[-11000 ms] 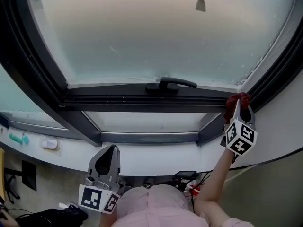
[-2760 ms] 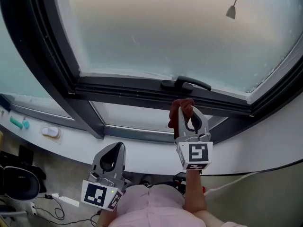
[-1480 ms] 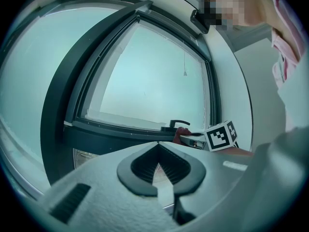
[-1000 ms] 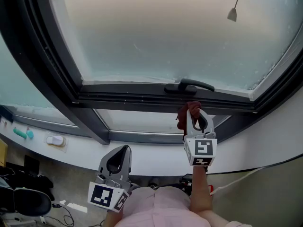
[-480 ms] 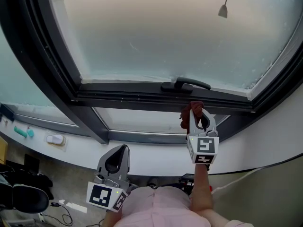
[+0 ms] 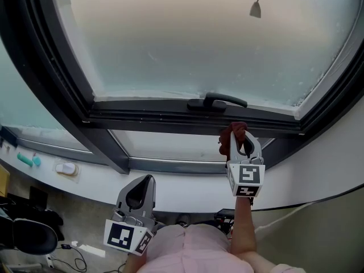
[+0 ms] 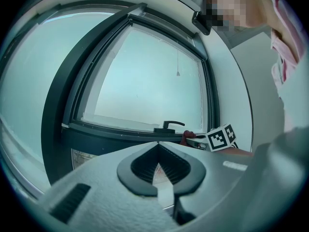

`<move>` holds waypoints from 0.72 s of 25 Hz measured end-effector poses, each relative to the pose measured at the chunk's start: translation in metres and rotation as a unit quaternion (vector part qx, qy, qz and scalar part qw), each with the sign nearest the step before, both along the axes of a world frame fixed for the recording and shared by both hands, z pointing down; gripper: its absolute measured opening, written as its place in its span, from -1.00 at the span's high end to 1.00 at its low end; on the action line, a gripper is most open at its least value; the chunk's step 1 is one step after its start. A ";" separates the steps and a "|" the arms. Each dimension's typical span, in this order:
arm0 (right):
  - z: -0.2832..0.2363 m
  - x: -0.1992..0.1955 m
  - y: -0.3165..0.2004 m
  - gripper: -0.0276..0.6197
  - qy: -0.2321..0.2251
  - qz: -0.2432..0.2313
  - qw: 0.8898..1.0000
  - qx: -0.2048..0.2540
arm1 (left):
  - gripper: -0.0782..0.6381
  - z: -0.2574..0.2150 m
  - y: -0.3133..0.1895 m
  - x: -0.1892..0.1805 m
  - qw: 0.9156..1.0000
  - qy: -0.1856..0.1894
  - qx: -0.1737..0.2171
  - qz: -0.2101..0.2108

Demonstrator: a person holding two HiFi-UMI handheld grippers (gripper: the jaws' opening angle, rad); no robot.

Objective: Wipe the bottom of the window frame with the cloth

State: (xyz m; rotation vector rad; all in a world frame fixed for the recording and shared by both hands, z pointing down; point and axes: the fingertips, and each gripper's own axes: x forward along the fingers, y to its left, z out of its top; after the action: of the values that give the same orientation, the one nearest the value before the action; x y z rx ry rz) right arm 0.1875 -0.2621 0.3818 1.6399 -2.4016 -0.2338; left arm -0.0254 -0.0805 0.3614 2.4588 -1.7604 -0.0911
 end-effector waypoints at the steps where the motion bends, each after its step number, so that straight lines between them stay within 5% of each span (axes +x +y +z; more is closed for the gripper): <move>1: 0.000 0.003 0.000 0.71 -0.001 0.001 1.000 0.000 | 0.79 0.000 0.000 0.001 1.000 0.000 0.000 0.000; 18: 0.001 0.035 -0.004 0.71 -0.007 0.021 1.000 0.001 | 0.79 0.002 -0.010 0.017 1.000 -0.001 -0.001 0.009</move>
State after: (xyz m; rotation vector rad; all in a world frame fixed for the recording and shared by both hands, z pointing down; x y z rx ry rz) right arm 0.2222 -0.2662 0.3827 1.6965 -2.3761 -0.2186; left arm -0.0085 -0.0903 0.3632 2.4730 -1.7383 -0.0837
